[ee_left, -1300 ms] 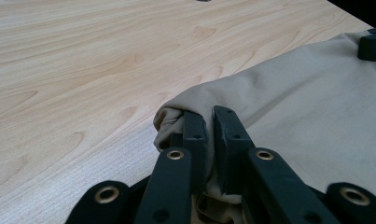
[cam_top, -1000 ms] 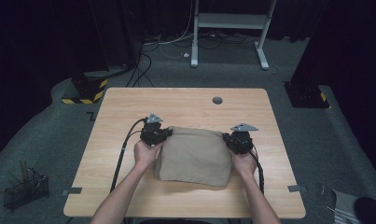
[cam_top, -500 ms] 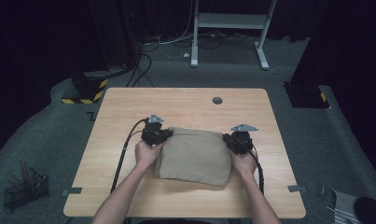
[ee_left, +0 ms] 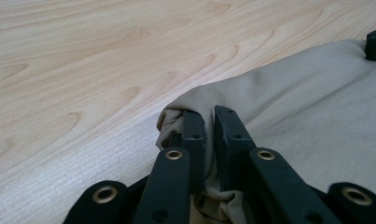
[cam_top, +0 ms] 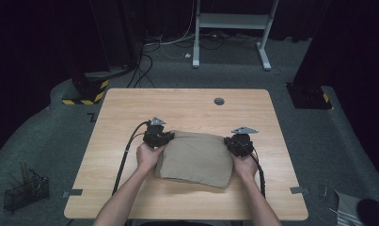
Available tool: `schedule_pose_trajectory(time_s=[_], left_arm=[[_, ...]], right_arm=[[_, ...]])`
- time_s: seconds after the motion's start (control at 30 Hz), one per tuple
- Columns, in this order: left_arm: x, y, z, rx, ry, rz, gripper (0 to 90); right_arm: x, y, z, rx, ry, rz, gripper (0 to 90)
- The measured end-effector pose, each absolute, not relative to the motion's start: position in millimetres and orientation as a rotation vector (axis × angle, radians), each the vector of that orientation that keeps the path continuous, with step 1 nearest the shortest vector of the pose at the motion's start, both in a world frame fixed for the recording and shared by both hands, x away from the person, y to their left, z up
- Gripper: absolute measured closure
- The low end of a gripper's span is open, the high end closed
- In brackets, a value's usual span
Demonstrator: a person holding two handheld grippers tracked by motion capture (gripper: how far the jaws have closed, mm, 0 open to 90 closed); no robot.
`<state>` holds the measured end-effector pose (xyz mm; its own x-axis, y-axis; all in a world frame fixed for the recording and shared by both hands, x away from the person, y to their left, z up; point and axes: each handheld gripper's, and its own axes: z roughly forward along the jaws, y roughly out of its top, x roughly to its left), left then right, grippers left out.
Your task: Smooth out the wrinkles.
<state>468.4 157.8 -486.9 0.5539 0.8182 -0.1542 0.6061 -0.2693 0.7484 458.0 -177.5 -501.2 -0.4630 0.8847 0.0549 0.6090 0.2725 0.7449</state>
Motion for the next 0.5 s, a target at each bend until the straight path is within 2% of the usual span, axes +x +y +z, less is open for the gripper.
schedule_pose_trajectory(time_s=[0.5], left_arm=[[446, 174, -493, 2.002, 1.139, 0.356, 82.6]], right_arm=[[446, -163, -508, 1.303, 2.231, 1.029, 83.9]])
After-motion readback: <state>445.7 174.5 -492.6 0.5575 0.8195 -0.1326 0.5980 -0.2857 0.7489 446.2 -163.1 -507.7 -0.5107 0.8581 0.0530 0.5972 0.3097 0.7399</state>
